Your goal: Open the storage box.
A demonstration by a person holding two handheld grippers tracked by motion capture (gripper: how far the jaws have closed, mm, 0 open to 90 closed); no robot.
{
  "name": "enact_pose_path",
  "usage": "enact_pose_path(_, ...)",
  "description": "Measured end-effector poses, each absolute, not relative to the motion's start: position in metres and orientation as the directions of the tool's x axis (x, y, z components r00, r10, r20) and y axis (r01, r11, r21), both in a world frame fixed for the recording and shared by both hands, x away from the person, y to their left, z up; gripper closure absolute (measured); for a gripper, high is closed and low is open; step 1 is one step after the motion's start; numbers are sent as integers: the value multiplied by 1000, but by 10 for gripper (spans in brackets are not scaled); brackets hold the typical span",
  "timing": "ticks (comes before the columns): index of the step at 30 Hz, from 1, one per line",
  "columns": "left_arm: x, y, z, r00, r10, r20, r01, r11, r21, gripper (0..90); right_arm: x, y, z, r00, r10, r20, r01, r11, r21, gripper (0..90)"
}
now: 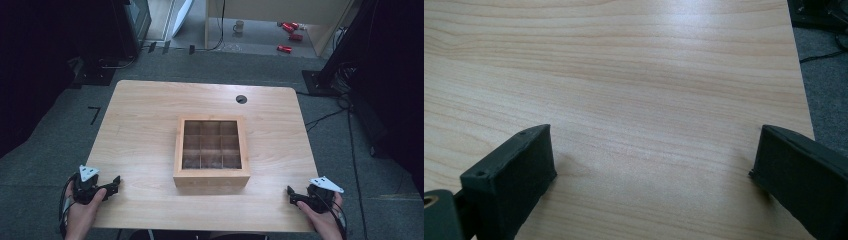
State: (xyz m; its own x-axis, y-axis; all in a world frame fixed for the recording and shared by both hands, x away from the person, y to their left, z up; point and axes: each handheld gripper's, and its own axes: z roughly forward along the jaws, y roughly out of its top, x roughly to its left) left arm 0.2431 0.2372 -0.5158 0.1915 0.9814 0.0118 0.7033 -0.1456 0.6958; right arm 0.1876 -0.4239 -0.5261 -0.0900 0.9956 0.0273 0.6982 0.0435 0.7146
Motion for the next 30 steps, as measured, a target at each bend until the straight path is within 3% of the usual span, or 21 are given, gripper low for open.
enact_pose_path(7, 246, 222, -507, 228, 973, 15, 697, -174, 695, 141, 188, -422, -525, -69, 997, 31, 703, 26, 711, 38)
enact_pose_path(18, 244, 182, -488, 326, 941, -85, 626, -148, 765, 142, 189, -421, -520, -34, 997, 67, 701, -24, 713, 68)
enact_pose_path(30, 237, 148, -477, 441, 888, -129, 575, -170, 800, 145, 194, -392, -501, -60, 997, 40, 660, 10, 752, 68)
